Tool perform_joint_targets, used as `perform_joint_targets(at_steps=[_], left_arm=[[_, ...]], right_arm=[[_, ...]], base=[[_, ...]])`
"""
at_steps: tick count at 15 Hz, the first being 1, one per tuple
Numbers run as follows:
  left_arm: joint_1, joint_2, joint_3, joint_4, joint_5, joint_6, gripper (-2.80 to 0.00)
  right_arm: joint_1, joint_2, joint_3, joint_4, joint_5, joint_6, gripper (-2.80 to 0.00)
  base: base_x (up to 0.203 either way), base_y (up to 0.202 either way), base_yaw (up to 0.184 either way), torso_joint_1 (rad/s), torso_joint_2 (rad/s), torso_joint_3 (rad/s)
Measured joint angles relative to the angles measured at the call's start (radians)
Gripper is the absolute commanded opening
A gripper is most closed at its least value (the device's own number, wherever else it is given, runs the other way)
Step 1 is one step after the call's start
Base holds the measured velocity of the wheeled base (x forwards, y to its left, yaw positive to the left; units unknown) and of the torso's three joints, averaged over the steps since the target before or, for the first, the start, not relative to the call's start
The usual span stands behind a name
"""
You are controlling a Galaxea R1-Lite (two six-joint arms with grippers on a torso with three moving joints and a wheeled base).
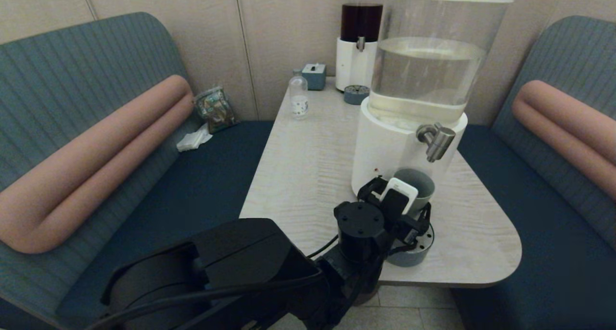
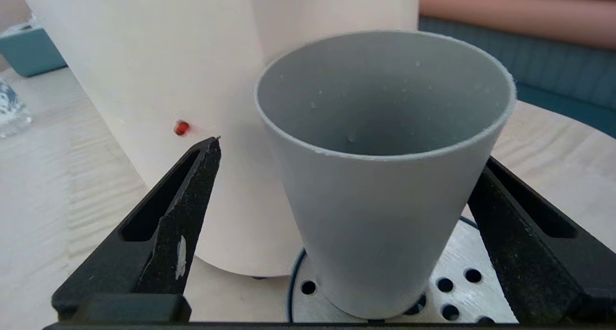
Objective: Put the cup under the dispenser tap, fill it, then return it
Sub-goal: Place the cup next to the water dispenser
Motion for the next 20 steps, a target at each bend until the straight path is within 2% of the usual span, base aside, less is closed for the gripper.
perform_joint_targets(at_steps=[9, 12, 20], left_arm=[[0.001, -0.003, 0.007, -0.016, 0.015, 0.000, 0.00], [-0.003, -0.002, 0.019, -0.038, 0.048, 0.003, 0.00], [-0.007, -0.005, 0.022, -0.041, 0.062, 0.021, 0.00]], right_arm=[[0.000, 0.000, 0.000, 0.000, 0.000, 0.000, -2.80], [0.000, 0.000, 0.000, 0.000, 0.000, 0.000, -2.80], [0.000, 0.000, 0.000, 0.000, 0.000, 0.000, -2.80]], base=[[0.000, 0.000, 0.000, 0.000, 0.00, 0.000], [0.000, 0.000, 0.000, 0.000, 0.00, 0.000], [0.000, 0.000, 0.000, 0.000, 0.00, 0.000]])
